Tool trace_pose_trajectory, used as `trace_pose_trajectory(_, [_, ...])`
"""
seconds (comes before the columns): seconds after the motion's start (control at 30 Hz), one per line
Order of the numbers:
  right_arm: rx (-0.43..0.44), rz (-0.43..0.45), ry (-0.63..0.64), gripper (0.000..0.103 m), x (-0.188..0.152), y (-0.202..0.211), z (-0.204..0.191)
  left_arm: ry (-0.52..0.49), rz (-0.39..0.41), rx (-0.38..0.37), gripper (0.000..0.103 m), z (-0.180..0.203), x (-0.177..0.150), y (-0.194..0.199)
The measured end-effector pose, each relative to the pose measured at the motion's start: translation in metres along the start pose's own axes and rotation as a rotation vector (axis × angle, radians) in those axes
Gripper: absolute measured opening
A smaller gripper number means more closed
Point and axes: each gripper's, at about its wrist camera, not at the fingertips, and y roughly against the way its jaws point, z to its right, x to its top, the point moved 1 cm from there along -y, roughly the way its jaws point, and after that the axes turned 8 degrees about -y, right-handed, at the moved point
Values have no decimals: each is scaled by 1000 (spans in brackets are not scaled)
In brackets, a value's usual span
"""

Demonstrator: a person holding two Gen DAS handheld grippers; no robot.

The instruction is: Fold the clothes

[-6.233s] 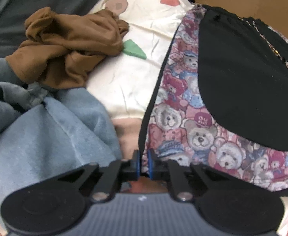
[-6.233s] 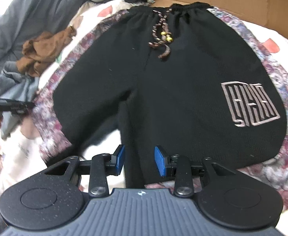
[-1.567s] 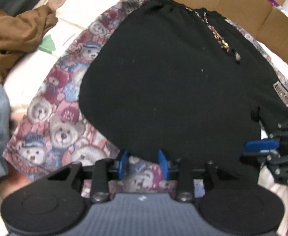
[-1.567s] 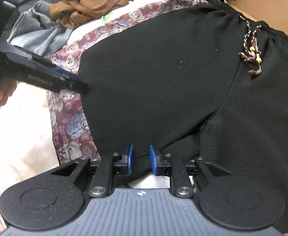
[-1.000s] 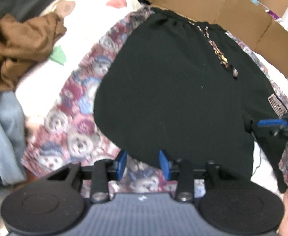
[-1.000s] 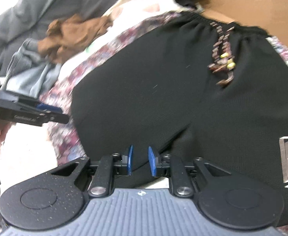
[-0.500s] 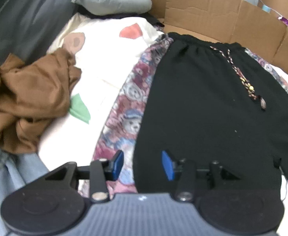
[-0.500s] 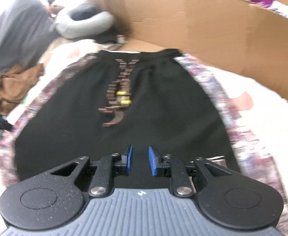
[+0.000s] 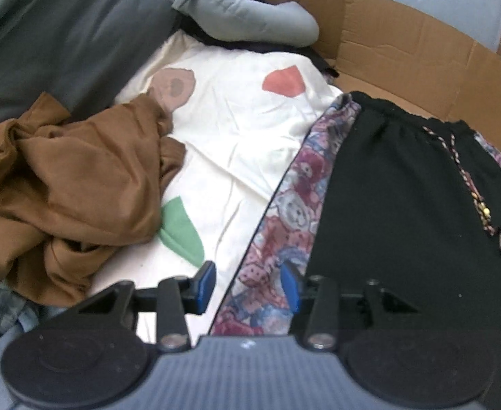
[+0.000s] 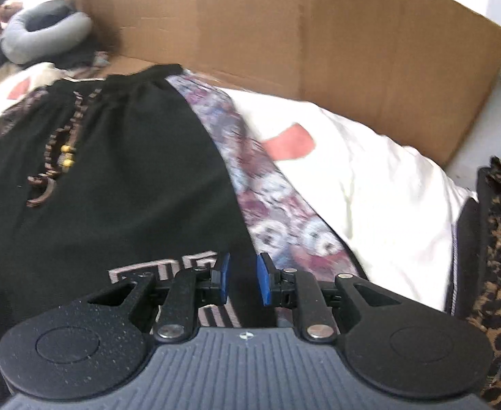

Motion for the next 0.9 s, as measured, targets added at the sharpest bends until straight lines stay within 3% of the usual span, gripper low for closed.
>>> trace_pose_trajectory(0.07, [-23,-13,-7,24,-4,-5,8,4,-6,-17,35,-1,-2,-8])
trace_pose_trajectory(0.4, [-62,-27,-45,33,-18,-8,32,-44,-127,23,30,-9,-26,-37])
trace_pose_trajectory(0.47, [-65,-29,-41,33,-18,-7,31,-62,-141,28,23,-12,-23,-35])
trace_pose_trajectory(0.67, [-64,-52,-51,33,-10,-3,32,-58,-100,32,21,-25,-7,-20])
trace_pose_trajectory(0.9, [-17,-7,-77,33,11,4,32,-67,-59,13,18,-22,13,-16])
